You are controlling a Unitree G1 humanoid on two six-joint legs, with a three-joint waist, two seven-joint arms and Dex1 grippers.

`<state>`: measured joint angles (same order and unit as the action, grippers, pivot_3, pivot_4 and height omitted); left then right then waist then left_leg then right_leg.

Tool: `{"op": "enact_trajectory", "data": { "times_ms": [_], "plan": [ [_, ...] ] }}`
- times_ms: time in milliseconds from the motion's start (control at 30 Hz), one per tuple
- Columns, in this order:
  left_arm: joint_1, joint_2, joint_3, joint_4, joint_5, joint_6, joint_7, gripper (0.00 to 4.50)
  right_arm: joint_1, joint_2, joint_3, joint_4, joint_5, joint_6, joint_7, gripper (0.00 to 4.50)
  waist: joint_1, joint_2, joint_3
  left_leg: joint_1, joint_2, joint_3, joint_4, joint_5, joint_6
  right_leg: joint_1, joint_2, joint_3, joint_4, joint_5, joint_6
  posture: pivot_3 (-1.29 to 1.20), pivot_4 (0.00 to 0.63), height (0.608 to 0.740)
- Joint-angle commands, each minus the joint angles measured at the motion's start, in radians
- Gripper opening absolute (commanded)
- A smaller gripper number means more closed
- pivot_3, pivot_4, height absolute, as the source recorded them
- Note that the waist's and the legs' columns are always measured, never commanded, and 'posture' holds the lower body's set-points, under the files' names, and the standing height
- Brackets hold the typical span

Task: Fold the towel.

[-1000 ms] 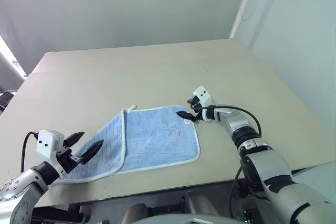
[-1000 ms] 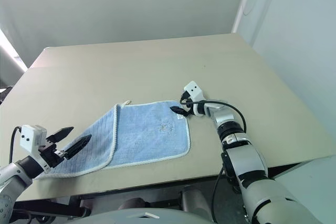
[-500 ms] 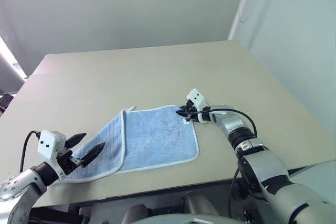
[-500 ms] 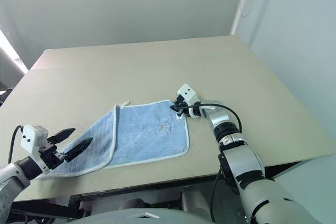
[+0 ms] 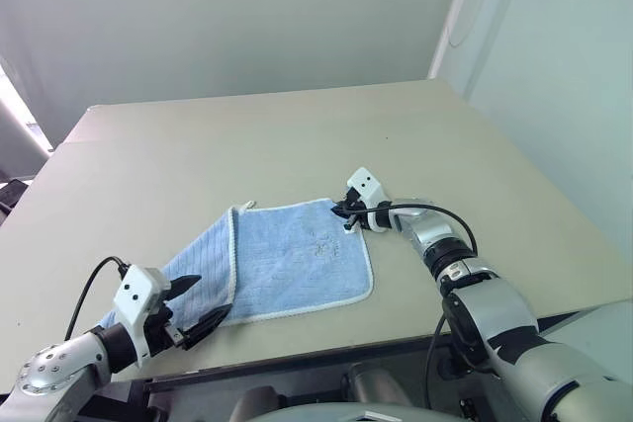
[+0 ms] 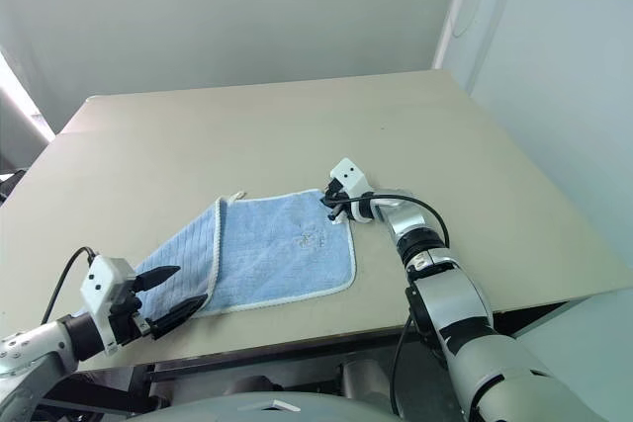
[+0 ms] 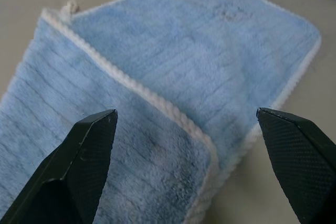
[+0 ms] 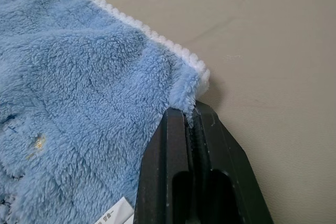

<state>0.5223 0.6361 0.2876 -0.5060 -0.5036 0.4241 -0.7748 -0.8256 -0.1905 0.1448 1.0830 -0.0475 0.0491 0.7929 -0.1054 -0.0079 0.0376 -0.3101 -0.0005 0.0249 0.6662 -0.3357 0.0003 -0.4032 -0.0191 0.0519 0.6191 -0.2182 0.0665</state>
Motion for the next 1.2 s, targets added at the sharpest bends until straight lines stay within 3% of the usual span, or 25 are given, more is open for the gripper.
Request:
{"op": "enact_trajectory", "data": {
  "times_ms": [33, 267, 700, 1033, 1200],
  "plan": [
    [-0.023, 0.0, -0.03, 0.023, 0.068, -0.043, 0.022, 4.5, -0.015, -0.003, -0.011, 0.022, -0.01, 0.017, -0.037, 0.04, 0.0, 0.0, 0.0, 0.001, 0.0, 0.0, 0.0, 0.0, 0.0, 0.0, 0.0, 0.0, 0.0, 0.0, 0.0, 0.0, 0.0, 0.74],
    [-0.032, 0.0, -0.076, 0.067, 0.128, -0.078, 0.016, 4.5, -0.011, 0.003, -0.015, 0.017, -0.007, 0.029, -0.038, 0.04, -0.002, 0.001, 0.001, 0.002, 0.0, 0.0, -0.001, 0.0, 0.0, 0.0, 0.0, 0.0, -0.001, 0.0, 0.0, 0.0, 0.0, 0.74],
    [-0.044, 0.007, -0.069, 0.103, 0.145, -0.088, -0.008, 0.02, -0.014, 0.007, -0.031, 0.013, 0.0, 0.031, -0.055, 0.0, -0.003, 0.002, 0.003, 0.002, 0.0, 0.0, -0.001, 0.0, 0.0, -0.002, -0.001, 0.0, -0.001, 0.0, 0.0, 0.0, 0.0, 0.74],
    [-0.088, 0.03, 0.149, 0.163, 0.017, -0.036, -0.024, 0.02, -0.01, 0.009, -0.069, -0.022, 0.05, 0.026, -0.049, 0.0, -0.007, 0.001, 0.005, -0.002, 0.001, -0.001, -0.002, 0.0, 0.0, -0.005, -0.001, 0.0, -0.002, 0.0, 0.0, 0.0, 0.0, 0.74],
    [-0.271, 0.074, 0.293, 0.334, -0.016, -0.032, 0.04, 0.02, -0.085, 0.001, -0.176, -0.053, 0.153, 0.068, -0.03, 0.0, 0.005, 0.0, 0.007, -0.013, 0.001, -0.001, -0.001, 0.0, 0.0, -0.012, -0.002, -0.003, -0.001, 0.001, -0.001, 0.0, 0.0, 0.74]
  ]
}}
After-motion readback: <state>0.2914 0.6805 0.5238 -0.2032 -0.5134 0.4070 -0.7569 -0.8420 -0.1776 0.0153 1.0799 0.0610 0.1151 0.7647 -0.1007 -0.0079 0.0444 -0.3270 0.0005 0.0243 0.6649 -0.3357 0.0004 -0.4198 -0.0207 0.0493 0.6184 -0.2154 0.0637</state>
